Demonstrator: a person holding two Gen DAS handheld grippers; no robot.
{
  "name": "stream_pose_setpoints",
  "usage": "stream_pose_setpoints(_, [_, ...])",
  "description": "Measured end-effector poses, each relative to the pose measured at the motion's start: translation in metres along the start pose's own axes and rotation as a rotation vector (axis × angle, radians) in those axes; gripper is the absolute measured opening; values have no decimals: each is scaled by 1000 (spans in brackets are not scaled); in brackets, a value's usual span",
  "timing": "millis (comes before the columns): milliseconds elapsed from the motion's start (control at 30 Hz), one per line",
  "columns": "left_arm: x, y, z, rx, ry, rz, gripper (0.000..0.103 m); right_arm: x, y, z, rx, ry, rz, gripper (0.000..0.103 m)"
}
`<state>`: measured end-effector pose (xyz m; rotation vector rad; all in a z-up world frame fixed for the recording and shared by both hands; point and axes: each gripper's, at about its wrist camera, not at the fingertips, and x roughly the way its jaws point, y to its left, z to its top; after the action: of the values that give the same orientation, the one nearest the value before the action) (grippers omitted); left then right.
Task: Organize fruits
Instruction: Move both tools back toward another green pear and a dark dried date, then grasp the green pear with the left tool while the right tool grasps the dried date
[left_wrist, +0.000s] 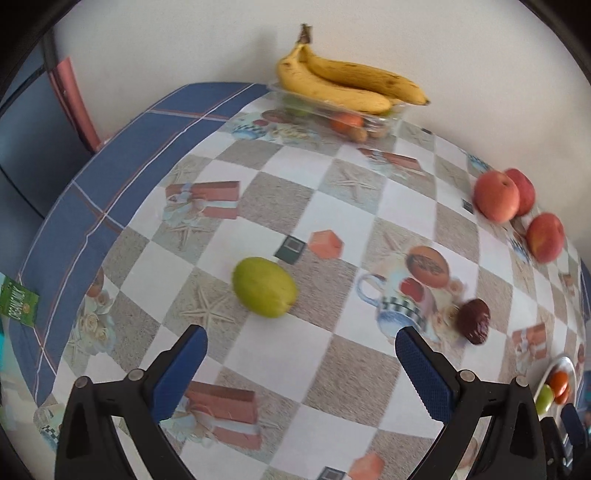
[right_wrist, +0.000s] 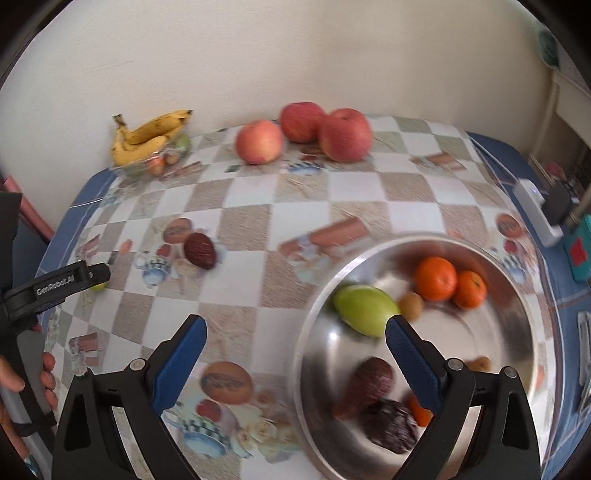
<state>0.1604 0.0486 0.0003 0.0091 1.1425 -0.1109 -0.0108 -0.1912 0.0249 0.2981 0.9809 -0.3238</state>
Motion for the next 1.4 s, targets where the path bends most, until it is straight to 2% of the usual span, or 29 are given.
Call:
stream_pose_setpoints(133, [18, 18, 8, -59, 37, -23, 103, 12, 32, 10, -48, -6, 41, 98])
stream_pose_setpoints(367, [50, 32, 19, -109, 83, -23, 97, 52, 66, 22, -92, 42, 46, 97])
stream_pose_setpoints(467, [59, 31, 22, -104, 93, -21, 87, 72, 73, 27, -111, 62, 41, 95])
stream_pose_setpoints(533, [61, 28, 24, -92, 77, 0, 85, 84, 78, 31, -126, 72, 34, 94])
stream_pose_setpoints(600, [61, 25, 25, -83, 69, 10, 79, 95, 82, 35, -149, 80, 23, 80])
stream_pose_setpoints(633, [61, 24, 26, -77, 64, 12, 77, 100, 84, 37, -161, 87, 17, 77])
stream_pose_setpoints(767, [62, 18, 27, -41, 37, 41, 55, 113, 87, 44, -171, 96, 6, 74])
stream_pose_setpoints(800, [62, 19, 28, -43, 34, 40, 52, 116, 88, 45, -171, 100, 9, 70])
stream_pose_setpoints(900, [62, 21, 28, -43, 33, 30, 52, 120, 92, 46, -182, 108, 7, 50])
stream_pose_setpoints(1000, [61, 21, 27, -42, 34, 32, 51, 119, 94, 47, -182, 99, 16, 37])
stream_pose_setpoints(1167, [53, 18, 18, -45, 57, -7, 51, 111, 94, 41, -188, 101, 32, 37])
stream_pose_setpoints(1400, [32, 7, -10, -23, 99, -58, 51, 76, 79, 26, -154, 86, 41, 37])
